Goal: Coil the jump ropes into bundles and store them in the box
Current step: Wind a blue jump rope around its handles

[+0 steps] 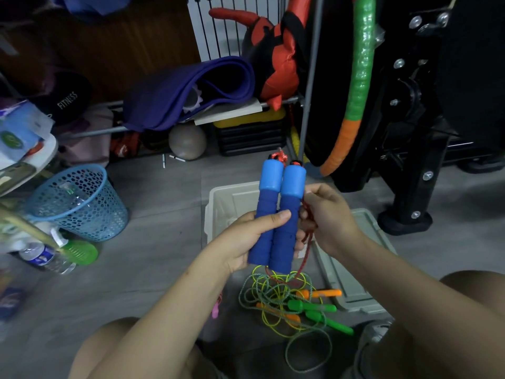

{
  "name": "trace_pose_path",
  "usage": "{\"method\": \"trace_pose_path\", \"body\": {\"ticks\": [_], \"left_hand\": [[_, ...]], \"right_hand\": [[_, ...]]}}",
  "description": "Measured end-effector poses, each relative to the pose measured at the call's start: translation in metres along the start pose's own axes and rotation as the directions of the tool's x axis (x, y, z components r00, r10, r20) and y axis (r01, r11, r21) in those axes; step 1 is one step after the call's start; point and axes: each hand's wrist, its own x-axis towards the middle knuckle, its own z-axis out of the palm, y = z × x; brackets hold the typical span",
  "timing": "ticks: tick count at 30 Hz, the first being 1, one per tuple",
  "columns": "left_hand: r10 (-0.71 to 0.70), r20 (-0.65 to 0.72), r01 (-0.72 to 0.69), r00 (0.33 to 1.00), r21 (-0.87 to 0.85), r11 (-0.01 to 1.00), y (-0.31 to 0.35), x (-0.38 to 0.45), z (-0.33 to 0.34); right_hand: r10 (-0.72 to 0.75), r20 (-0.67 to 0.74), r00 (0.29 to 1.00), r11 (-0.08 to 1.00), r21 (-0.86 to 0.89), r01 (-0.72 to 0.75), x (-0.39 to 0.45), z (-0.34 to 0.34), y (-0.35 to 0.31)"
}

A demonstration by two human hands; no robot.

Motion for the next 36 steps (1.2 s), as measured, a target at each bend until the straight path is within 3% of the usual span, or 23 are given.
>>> {"method": "trace_pose_path", "body": {"ticks": [6,10,18,22,26,31,36], "left_hand": [[0.099,-0.226,-0.102,0.969,-0.001,0.995,-0.003,0.007,-0.001],[0.135,-0.320,-0.141,0.938,0.004,0.990,-0.002,0.010,-0.006],[0.179,-0.195,-0.222,0.964,-0.225,0.949,-0.001,0.009,0.000],[0.169,-0.173,-0.207,0.970,-0.240,0.948,0.001,0.008,-0.006],[0.153,-0.163,-0.196,0.975,-0.295,0.935,0.014,0.001,-0.014],[0.146,-0.377,-0.156,0.915,0.003,0.988,0.021,-0.001,-0.024],[0.110,-0.345,-0.010,0.932,0.278,0.960,0.015,0.008,-0.029]], "right_hand": [[-0.189,0.103,0.977,0.907,-0.363,0.214,-0.004,-0.007,0.003],[-0.208,0.176,0.962,0.857,-0.440,0.266,-0.007,-0.004,0.013],[-0.257,0.243,0.935,0.792,-0.502,0.348,-0.005,-0.005,0.010],[-0.241,0.236,0.941,0.806,-0.492,0.330,-0.004,-0.009,-0.005],[-0.262,0.332,0.906,0.684,-0.598,0.417,-0.006,-0.019,-0.021],[-0.127,0.463,0.877,0.628,-0.647,0.433,-0.003,-0.029,-0.038],[-0.217,0.534,0.817,0.563,-0.615,0.552,-0.005,-0.023,-0.038]]}}
